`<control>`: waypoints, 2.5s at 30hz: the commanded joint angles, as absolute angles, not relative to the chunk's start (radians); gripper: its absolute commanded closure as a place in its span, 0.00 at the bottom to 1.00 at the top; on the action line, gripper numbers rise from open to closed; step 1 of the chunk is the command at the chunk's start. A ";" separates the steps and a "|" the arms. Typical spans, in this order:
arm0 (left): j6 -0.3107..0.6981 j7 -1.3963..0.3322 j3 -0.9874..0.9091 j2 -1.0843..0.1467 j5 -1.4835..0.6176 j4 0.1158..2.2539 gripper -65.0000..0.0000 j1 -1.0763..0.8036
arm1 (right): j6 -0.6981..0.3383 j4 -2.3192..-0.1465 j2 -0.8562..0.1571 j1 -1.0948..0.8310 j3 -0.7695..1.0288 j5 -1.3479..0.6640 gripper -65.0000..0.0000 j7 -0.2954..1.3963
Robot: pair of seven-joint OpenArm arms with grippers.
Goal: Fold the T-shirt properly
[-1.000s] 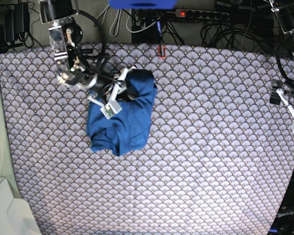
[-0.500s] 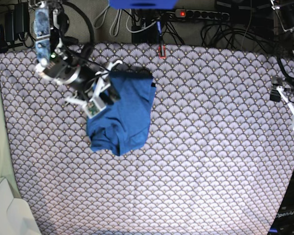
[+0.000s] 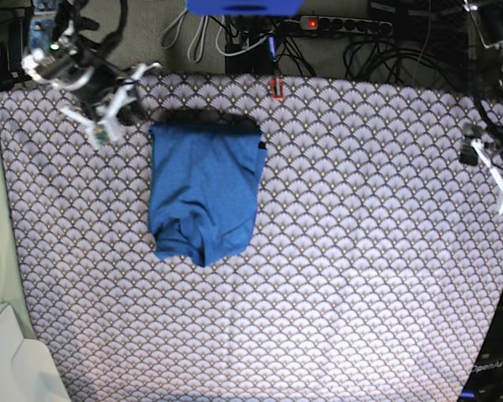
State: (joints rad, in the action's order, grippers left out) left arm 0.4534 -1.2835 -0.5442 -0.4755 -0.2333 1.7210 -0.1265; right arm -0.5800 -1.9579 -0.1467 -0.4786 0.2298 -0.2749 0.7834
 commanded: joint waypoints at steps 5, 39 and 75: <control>0.453 -1.280 -0.555 -0.493 -0.240 1.735 0.00 -0.179 | -0.694 -1.974 -0.150 -0.595 0.472 -0.288 0.89 0.693; 0.613 -0.661 -0.691 -0.151 0.117 1.228 0.00 -0.710 | -0.698 -0.946 -0.179 -0.538 0.739 -0.028 1.00 0.358; 0.081 -0.116 -0.197 -0.070 0.157 0.206 0.00 -0.203 | -0.698 -0.559 -0.159 -0.291 0.736 0.090 1.00 0.165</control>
State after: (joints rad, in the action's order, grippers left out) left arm 0.0849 -0.1173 -0.1955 -0.0654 0.1570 0.2058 -0.1959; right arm -0.6910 -0.5510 -0.1421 -0.2806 0.7311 0.0952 0.1749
